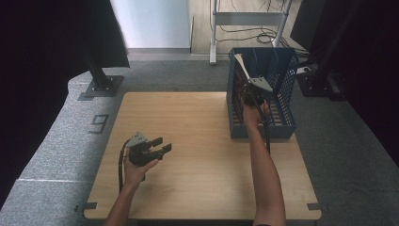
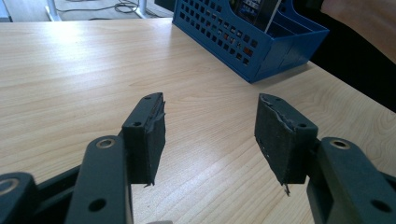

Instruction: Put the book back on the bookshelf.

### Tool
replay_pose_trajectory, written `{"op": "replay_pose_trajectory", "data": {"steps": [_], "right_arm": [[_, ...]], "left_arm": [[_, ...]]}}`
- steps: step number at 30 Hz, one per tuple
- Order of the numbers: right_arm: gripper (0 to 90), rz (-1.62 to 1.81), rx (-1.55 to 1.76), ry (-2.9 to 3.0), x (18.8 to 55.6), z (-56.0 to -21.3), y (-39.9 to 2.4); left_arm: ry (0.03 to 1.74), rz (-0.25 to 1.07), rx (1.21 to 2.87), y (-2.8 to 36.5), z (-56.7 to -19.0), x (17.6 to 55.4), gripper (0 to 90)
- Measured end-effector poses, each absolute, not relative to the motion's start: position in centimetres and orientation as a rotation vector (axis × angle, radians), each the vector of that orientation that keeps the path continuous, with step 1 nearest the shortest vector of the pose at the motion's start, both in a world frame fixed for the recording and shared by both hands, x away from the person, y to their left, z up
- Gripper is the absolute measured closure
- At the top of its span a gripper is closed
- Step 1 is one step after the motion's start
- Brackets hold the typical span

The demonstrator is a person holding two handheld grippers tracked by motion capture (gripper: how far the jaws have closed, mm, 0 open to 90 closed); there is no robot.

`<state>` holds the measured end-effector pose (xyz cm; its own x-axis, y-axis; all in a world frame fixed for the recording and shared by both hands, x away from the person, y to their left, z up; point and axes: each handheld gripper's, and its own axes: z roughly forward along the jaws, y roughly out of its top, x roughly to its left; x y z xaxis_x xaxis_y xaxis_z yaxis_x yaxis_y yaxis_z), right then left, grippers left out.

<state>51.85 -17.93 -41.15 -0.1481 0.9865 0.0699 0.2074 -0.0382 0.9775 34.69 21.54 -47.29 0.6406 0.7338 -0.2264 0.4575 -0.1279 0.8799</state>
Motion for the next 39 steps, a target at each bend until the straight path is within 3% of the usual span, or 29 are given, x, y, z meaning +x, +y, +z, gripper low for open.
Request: {"op": "replay_pose_trajectory", "data": {"steps": [12, 39], "right_arm": [[71.9, 1.316, 1.255, 1.506, 51.5, -41.7, -16.7], [78.2, 1.237, 1.290, 1.516, 52.0, -42.7, -17.0]], "left_arm": [[0.964, 0.317, 1.766, 21.6, -47.2, 34.6, 43.3], [0.967, 0.316, 1.774, 21.5, -47.4, 34.7, 43.3]]}}
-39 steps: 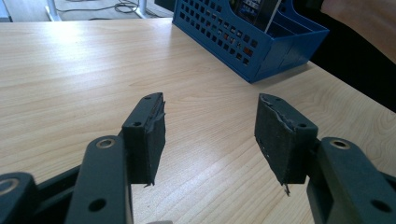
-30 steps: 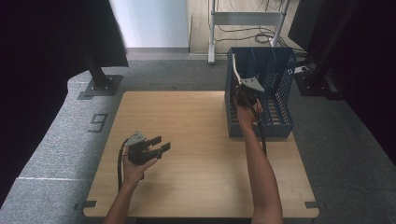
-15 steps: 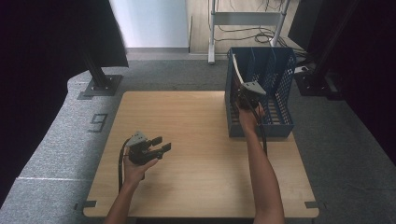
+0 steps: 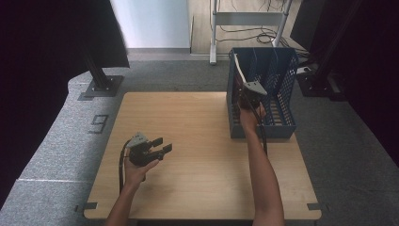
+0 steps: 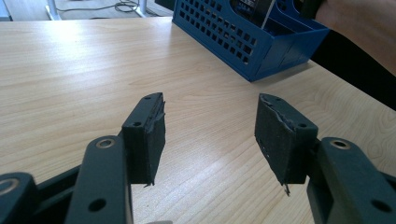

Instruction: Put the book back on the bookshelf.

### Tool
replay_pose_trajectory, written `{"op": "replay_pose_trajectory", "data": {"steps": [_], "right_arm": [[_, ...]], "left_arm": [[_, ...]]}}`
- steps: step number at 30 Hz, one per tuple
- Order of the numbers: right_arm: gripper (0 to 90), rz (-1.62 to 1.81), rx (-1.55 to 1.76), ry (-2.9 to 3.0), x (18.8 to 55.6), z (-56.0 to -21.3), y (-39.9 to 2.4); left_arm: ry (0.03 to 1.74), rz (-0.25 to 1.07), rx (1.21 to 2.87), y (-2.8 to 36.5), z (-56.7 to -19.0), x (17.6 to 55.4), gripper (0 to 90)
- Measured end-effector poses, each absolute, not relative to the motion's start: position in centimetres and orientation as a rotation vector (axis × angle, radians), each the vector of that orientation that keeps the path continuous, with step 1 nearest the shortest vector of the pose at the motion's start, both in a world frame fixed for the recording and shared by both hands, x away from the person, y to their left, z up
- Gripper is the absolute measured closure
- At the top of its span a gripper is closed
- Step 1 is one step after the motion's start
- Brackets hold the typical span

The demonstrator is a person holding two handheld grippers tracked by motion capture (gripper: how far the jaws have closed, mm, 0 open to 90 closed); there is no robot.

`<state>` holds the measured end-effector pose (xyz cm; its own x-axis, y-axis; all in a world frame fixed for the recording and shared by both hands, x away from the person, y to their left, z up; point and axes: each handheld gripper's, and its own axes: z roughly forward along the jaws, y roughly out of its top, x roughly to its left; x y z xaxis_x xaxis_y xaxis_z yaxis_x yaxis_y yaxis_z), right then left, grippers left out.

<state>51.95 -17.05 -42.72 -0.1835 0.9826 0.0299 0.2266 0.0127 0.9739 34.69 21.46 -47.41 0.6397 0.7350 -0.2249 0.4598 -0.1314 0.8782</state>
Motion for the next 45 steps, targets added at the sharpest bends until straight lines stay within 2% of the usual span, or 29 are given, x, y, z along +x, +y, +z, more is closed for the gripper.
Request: {"op": "replay_pose_trajectory", "data": {"steps": [9, 20, 26, 34, 45], "right_arm": [[74.9, 1.248, 1.303, 1.516, 52.3, -42.7, -16.8], [61.3, 1.259, 1.307, 1.563, 51.4, -43.0, -17.5], [63.0, 1.260, 1.278, 1.560, 50.4, -42.9, -17.9], [60.8, 1.262, 1.270, 1.568, 49.5, -43.0, -18.3], [51.9, 1.264, 1.258, 1.575, 48.4, -43.0, -18.7]], "left_arm": [[0.970, 0.319, 1.770, 21.6, -47.4, 34.6, 43.2], [0.969, 0.322, 1.780, 21.4, -47.4, 34.6, 43.1], [0.967, 0.323, 1.790, 21.2, -47.5, 34.5, 43.0], [0.963, 0.320, 1.799, 20.9, -47.6, 34.5, 42.9], [0.953, 0.321, 1.807, 20.7, -47.5, 34.4, 42.7]]}}
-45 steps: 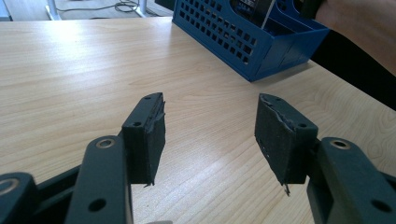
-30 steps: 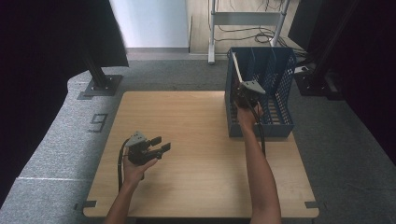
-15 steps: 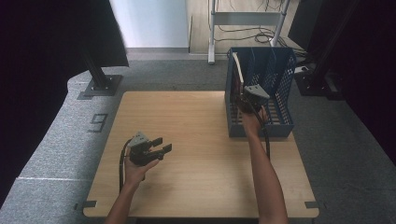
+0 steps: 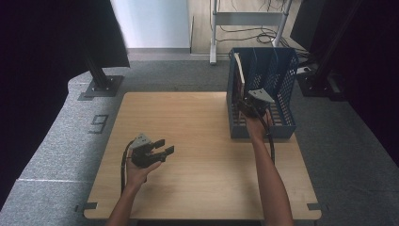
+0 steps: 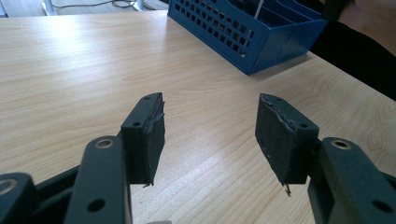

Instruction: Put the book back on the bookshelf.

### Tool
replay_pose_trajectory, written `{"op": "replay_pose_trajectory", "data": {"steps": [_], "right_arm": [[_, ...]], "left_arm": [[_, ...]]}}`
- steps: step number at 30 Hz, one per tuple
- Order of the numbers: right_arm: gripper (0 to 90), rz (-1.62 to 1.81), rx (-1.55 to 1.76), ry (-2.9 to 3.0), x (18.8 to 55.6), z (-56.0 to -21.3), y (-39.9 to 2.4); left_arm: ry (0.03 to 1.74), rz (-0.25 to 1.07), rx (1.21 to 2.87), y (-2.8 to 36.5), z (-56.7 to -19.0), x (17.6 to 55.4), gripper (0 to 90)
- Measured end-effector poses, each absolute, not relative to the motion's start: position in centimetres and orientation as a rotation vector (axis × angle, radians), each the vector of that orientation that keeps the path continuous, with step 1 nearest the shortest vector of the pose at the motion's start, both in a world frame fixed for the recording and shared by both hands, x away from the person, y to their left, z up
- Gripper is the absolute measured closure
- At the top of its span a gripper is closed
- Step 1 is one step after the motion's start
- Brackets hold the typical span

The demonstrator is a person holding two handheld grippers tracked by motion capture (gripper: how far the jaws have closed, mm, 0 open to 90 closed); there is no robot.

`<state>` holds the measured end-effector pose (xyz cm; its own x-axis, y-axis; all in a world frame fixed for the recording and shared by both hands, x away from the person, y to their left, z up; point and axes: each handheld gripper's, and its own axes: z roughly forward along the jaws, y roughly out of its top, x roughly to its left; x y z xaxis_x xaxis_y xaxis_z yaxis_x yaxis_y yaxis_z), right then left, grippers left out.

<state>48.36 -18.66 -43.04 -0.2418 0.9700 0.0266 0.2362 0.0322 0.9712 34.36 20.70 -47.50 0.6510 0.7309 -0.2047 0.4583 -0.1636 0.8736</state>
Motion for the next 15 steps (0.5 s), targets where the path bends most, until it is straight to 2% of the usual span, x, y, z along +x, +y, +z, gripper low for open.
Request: {"op": "replay_pose_trajectory", "data": {"steps": [15], "right_arm": [[49.2, 1.283, 1.223, 1.613, 46.8, -42.1, -17.8]], "left_arm": [[0.957, 0.309, 1.799, 20.7, -47.4, 34.4, 42.7]]}}
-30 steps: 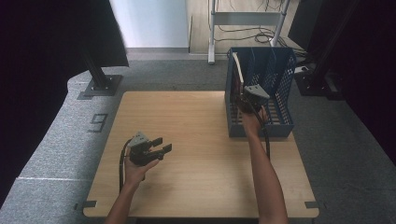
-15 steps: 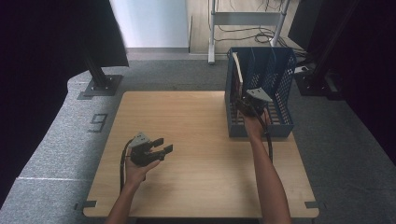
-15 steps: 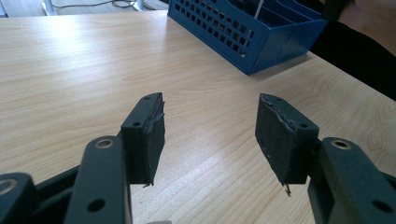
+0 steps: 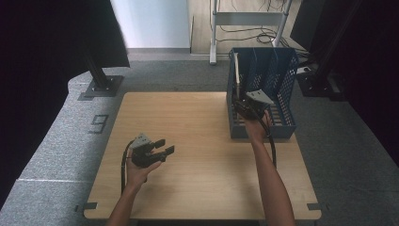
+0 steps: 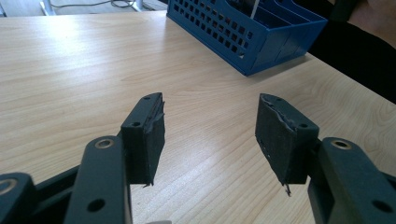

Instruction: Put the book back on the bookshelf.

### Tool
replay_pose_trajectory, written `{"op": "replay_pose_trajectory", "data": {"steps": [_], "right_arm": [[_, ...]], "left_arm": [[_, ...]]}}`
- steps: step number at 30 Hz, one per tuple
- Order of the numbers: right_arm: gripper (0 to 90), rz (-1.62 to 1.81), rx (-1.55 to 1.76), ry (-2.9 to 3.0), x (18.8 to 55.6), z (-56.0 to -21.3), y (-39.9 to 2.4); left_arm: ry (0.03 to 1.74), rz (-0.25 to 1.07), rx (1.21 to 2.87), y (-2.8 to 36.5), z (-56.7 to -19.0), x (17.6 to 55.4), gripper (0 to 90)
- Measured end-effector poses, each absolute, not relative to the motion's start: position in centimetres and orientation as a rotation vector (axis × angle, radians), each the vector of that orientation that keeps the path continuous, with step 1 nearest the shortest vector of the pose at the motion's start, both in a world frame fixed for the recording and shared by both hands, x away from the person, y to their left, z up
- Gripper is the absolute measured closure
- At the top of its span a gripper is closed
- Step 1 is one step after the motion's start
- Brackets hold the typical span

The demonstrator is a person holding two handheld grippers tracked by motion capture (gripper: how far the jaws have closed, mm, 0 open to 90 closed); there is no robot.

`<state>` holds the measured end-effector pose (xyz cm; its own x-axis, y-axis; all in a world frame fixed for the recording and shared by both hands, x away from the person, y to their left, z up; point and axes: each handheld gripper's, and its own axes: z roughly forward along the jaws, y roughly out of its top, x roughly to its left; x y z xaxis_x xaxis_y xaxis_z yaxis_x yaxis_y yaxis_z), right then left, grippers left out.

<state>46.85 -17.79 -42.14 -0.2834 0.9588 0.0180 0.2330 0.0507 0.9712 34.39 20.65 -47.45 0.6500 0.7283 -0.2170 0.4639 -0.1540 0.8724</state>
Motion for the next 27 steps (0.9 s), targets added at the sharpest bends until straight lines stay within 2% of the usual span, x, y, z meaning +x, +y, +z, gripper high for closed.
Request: {"op": "replay_pose_trajectory", "data": {"steps": [15, 27], "right_arm": [[48.1, 1.299, 1.227, 1.612, 46.8, -43.2, -17.6], [47.6, 1.330, 1.214, 1.623, 46.0, -42.9, -17.3]], "left_arm": [[0.979, 0.306, 1.799, 21.0, -47.8, 34.7, 42.8], [0.977, 0.314, 1.800, 21.1, -47.8, 34.3, 42.8]]}}
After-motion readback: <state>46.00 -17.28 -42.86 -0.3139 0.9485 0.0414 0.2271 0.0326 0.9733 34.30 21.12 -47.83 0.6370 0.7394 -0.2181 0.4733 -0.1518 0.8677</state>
